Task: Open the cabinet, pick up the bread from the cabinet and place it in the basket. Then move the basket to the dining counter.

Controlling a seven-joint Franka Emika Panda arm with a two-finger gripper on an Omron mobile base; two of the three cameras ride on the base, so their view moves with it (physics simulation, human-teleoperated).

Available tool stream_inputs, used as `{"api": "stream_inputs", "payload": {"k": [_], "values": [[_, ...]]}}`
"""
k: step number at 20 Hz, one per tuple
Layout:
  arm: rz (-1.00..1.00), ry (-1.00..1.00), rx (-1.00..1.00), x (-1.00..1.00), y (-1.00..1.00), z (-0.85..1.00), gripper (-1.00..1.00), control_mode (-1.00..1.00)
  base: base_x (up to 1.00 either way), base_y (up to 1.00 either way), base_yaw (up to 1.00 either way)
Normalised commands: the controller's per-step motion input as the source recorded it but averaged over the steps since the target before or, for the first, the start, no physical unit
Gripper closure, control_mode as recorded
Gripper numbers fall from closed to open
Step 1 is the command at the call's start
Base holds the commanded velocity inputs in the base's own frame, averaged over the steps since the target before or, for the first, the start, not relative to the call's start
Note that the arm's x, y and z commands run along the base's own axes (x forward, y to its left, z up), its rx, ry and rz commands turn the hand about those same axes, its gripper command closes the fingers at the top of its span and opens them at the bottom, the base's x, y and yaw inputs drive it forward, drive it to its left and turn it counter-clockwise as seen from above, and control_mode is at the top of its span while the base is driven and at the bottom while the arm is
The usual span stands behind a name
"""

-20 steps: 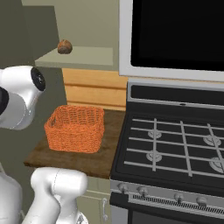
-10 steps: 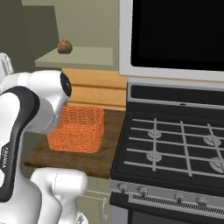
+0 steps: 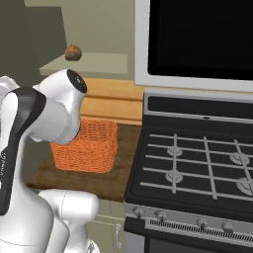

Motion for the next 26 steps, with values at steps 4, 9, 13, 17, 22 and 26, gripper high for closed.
{"api": "stream_inputs", "payload": {"k": [4,9,13,17,22,26], "values": [[0.13,-0.3,-0.53,0.42,-0.57,-0.79,-1.0,-1.0,0.0,0.0,0.0],[0.1,-0.26,-0.38,0.77,-0.63,-0.3,-1.0,-1.0,0.0,0.0,0.0],[0.1,-0.29,-0.3,0.62,-0.08,0.0,-1.0,-1.0,0.0,0.0,0.0],[0.0,-0.21,-0.26,0.15,0.15,0.05,-1.0,-1.0,0.0,0.0,0.0],[-0.27,-0.1,-0.03,0.82,-0.01,0.08,-1.0,-1.0,0.0,0.0,0.0],[-0.41,-0.11,0.01,0.65,0.0,0.19,-1.0,-1.0,0.0,0.0,0.0]]}}
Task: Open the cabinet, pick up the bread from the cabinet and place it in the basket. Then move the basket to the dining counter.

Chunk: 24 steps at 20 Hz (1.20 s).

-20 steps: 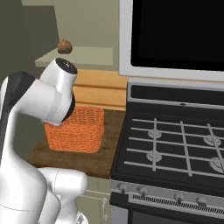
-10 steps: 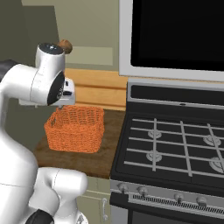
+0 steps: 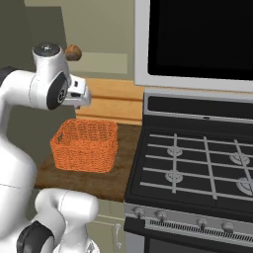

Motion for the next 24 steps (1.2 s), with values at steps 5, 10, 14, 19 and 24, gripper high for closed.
{"api": "stream_inputs", "payload": {"k": [5,10,14,19,24], "values": [[-0.25,-0.13,0.05,0.33,0.0,0.42,-1.0,-1.0,0.0,0.0,0.0],[0.2,-0.18,0.13,0.0,0.0,0.49,-1.0,-1.0,0.0,0.0,0.0],[0.26,-0.33,0.04,0.0,0.0,0.39,-1.0,-1.0,0.0,0.0,0.0],[0.06,-0.21,-0.11,0.18,0.14,0.23,-1.0,-1.0,0.0,0.0,0.0],[0.0,-0.01,-0.05,0.31,0.36,0.13,-1.0,-1.0,0.0,0.0,0.0]]}}
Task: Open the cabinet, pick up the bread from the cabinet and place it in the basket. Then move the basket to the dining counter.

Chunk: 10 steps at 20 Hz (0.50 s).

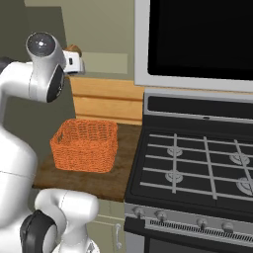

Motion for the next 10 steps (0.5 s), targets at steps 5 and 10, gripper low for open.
{"api": "stream_inputs", "payload": {"k": [5,10], "values": [[-0.04,0.08,0.25,0.55,0.02,0.1,-1.0,-1.0,0.0,0.0,0.0],[-0.07,0.02,0.19,0.42,0.0,0.2,-1.0,-1.0,0.0,0.0,0.0]]}}
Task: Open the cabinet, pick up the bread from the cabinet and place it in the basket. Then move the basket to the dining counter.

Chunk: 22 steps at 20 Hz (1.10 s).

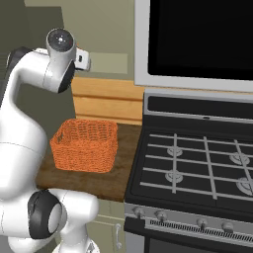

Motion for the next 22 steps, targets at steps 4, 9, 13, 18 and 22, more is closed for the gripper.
{"api": "stream_inputs", "payload": {"k": [4,9,13,18,22], "values": [[-0.07,0.0,0.0,0.18,0.14,0.02,-1.0,-1.0,0.0,0.0,0.0],[0.0,0.0,-0.02,0.23,0.25,0.03,-1.0,-1.0,0.0,0.0,0.0],[0.0,0.0,0.0,0.3,0.21,0.12,-1.0,-1.0,0.0,0.0,0.0],[0.0,0.0,-0.02,0.45,0.2,0.09,-1.0,-1.0,0.0,0.0,0.0],[0.0,0.0,-0.04,0.57,0.06,0.01,-1.0,-1.0,0.0,0.0,0.0]]}}
